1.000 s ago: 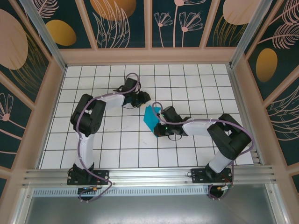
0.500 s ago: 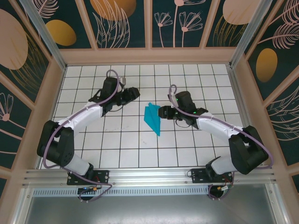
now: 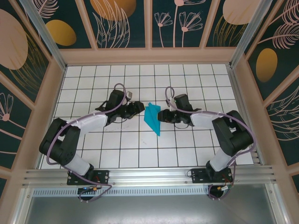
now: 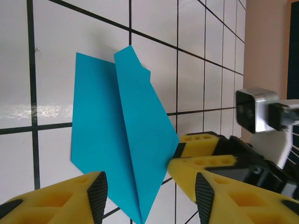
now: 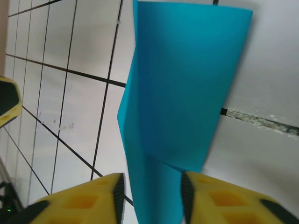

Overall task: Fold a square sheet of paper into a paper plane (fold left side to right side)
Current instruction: Fourth fold the wing at the center of the table, then turn over the paper at the center of the table.

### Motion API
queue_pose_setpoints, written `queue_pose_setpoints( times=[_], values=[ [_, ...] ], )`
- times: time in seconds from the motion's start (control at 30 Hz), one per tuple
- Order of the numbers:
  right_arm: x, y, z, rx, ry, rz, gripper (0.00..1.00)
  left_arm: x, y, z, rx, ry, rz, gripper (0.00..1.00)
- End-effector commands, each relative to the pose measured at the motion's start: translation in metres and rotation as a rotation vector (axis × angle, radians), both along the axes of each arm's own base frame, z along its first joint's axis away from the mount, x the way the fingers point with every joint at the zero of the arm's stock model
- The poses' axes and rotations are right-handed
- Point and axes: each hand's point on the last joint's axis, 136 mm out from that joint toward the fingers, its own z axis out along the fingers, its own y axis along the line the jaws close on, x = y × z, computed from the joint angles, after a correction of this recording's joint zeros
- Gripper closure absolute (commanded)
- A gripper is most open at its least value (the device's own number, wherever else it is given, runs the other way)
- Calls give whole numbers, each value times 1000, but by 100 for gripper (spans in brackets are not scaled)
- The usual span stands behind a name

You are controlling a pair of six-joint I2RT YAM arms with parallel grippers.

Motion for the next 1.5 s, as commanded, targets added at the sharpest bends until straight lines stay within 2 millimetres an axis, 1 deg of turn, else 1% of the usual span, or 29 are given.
queue_pose_setpoints(
  times=[0.0, 0.1, 0.13, 0.17, 0.23, 0.33, 0.5, 0.73, 0.8, 0.83, 0.87, 1.03, 1.33, 1.47],
  values=[
    [10, 14, 8, 60, -20, 35, 71, 2, -10, 2, -44, -7, -20, 44],
    [9, 16, 4, 74, -8, 47, 85, 3, -13, 0, -51, -4, -23, 43],
    [9, 17, 5, 80, -9, 52, 89, 4, -14, -1, -58, 0, -25, 43],
    [9, 16, 6, 84, -12, 52, 92, 4, -15, -1, -63, 1, -26, 43],
    [9, 16, 14, 104, -31, 57, 97, 4, -20, -1, -82, 3, -36, 42],
    [8, 15, 27, 140, -55, 63, 100, 4, -27, 1, -102, 5, -51, 41],
    [4, 13, 44, 193, -74, 70, 100, 7, -33, 4, -122, 4, -58, 40],
    [-4, 17, 68, 263, -89, 99, 100, 9, -44, 9, -147, 4, -76, 39],
    [-7, 18, 73, 283, -88, 106, 100, 10, -47, 15, -167, -9, -82, 39],
    [-8, 19, 75, 292, -87, 108, 100, 11, -49, 10, -171, 4, -81, 39],
    [-9, 19, 75, 295, -85, 111, 100, 12, -50, 9, -177, 6, -82, 40],
    [-13, 20, 75, 318, -64, 116, 100, 15, -56, 17, -201, -12, -94, 43],
    [-16, 23, 78, 365, -45, 123, 100, 14, -57, 11, -195, 3, -97, 49],
    [-16, 22, 77, 359, -37, 112, 100, 13, -57, 13, -196, -4, -101, 56]
  ],
)
